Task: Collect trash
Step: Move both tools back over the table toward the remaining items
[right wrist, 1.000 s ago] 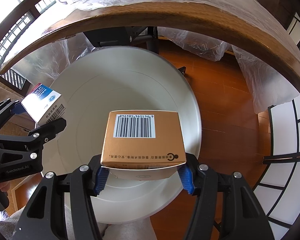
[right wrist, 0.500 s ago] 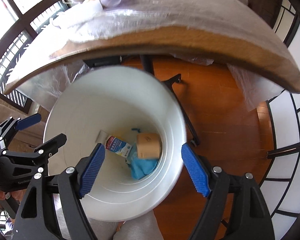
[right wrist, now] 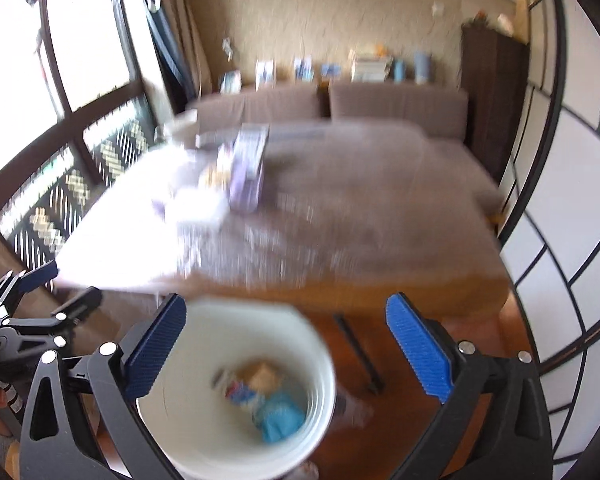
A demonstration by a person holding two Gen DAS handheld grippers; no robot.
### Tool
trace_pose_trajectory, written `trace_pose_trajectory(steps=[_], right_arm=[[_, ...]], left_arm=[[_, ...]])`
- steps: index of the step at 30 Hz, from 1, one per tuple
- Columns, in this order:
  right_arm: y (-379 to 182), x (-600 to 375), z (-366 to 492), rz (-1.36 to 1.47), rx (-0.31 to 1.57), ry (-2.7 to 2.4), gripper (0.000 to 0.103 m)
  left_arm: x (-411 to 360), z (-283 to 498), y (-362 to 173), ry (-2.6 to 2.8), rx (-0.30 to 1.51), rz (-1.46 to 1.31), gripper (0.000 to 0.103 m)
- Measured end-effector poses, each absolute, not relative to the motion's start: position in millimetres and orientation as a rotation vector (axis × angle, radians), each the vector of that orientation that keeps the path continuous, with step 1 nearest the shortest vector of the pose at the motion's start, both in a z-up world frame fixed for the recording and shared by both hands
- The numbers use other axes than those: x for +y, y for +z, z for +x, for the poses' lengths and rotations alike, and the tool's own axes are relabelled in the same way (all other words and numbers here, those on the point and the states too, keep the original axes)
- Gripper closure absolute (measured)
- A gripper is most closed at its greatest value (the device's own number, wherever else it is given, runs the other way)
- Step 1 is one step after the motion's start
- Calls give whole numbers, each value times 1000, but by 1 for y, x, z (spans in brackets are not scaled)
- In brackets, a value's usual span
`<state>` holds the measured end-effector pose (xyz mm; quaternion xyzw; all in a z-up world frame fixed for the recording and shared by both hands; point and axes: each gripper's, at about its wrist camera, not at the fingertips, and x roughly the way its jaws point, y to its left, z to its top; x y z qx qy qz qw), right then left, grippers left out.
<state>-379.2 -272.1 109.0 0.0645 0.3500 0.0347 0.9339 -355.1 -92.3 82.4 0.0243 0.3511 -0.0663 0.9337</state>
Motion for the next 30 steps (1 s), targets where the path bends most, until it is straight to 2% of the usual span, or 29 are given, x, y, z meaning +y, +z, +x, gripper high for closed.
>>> trace_pose_trajectory(steps=[6,17,24,27,30], right_arm=[[128,-279,-350,213,700,101,4],[105,-247,-253,239,824,85,4],[80,-230,-199,126,906,55,4],[69,-225,-181,94,950,76,14],[56,-222,-166,68,991,88,16]], left_arm=[[-62,-333,91,-118,740,-112,2],[-92,-289,67,-255,810,-4,2],[-103,-246,50,-314,867,-30,2],[-108,-231,40,-311,901,-41,2],[-116,-222,33,-309,913,-23,2]])
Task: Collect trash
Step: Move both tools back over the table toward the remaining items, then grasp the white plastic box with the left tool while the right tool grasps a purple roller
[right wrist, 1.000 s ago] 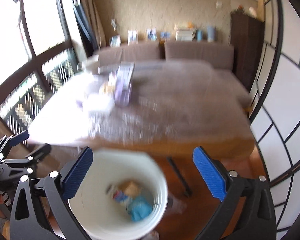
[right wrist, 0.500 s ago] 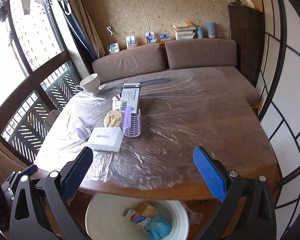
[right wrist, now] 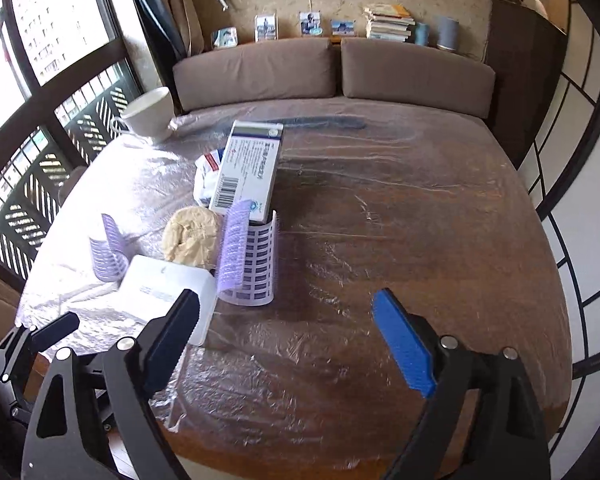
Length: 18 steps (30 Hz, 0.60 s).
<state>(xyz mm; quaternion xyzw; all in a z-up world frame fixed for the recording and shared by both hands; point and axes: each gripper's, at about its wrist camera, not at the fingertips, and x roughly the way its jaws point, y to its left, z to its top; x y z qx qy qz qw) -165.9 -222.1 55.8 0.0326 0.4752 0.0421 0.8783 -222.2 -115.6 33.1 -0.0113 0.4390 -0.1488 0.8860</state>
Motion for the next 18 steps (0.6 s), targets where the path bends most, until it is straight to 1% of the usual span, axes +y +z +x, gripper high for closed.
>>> trace_pose_trajectory(steps=[3,7,10,13,18], right_arm=[[46,-220,-154,53,1020,115,17],[36,-214,-138,26,1057,161,22],[31,-210,-128,-4,1066,186,22],[27,-207,-120,-43,1071,205,28],[22,-204,-112,-83,1071,229,31]], left_arm=[[-126,-215,27,-301,916,8,2],[-135,-208,23,-264,915,34,2],[-139,-200,20,-236,916,37,2],[-143,-194,17,-221,925,35,2],[-149,-187,15,-198,921,46,2]])
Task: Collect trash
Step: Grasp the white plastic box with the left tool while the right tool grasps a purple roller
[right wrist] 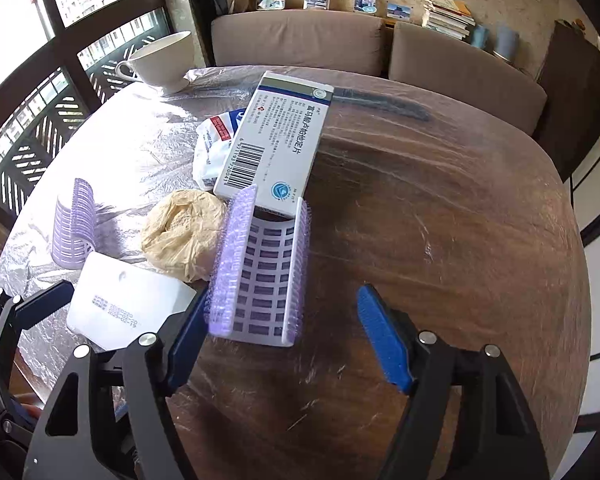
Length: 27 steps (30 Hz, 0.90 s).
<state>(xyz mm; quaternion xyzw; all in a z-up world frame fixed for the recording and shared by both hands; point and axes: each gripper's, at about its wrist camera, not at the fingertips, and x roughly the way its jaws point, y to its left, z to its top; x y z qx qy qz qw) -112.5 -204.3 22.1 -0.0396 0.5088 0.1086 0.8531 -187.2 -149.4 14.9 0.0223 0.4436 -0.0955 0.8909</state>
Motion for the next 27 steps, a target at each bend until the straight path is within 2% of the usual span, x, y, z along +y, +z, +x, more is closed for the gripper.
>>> trace_pose_trajectory(steps=[6,8,12,17,27], right_arm=[[23,-207,-104,-108,1048,227,32],[23,-207,-103,-132,1042,224,42],[24,-212,-102,-155,1030,227,47],[24,-217,-107,-144,1027,242,57],[27,-224,-118,-100,1019,250,62]], left_arm=[[-152,-183,14,-174,918,28,2],[-153,-181,14,-170,917,30,2],[-155,-178,12,-166,923,36,3],[-157,-177,8,-175,936,41,11],[-157,-182,9,-184,937,58,14]])
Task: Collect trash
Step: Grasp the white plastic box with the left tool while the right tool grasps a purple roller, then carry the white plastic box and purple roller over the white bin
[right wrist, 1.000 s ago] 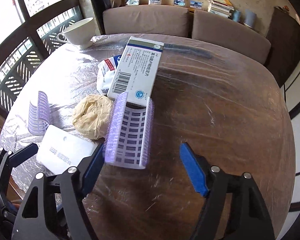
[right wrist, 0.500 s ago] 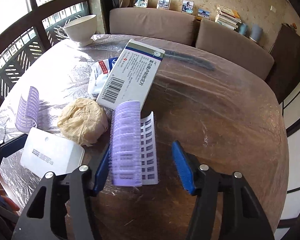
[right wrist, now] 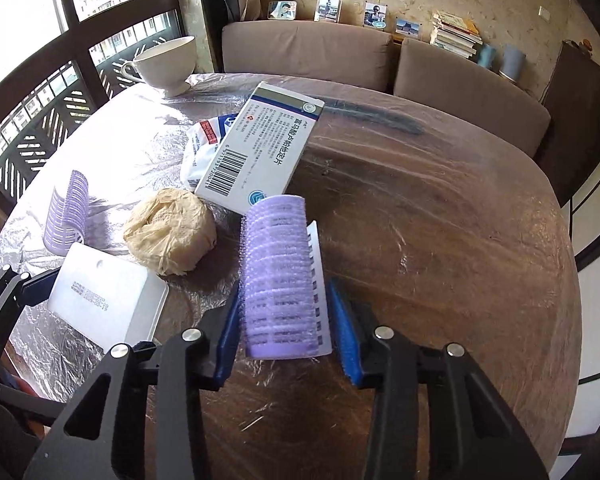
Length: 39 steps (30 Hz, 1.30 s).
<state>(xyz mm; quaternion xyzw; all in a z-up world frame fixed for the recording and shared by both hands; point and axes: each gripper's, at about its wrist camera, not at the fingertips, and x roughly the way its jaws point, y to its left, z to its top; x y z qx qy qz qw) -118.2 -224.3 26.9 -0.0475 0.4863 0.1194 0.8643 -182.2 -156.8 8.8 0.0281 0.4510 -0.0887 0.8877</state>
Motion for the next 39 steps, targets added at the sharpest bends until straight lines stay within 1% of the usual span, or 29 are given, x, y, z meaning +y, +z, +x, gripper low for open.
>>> trace_pose_trajectory(steps=[17,39], right_arm=[[47,-240,-144,20,994,244,63],[59,-243,-179,65,977,222,63]], left_arm=[[-152,-193,20,-228,917,36,15],[-149,-207,34,-279,899,52,16]])
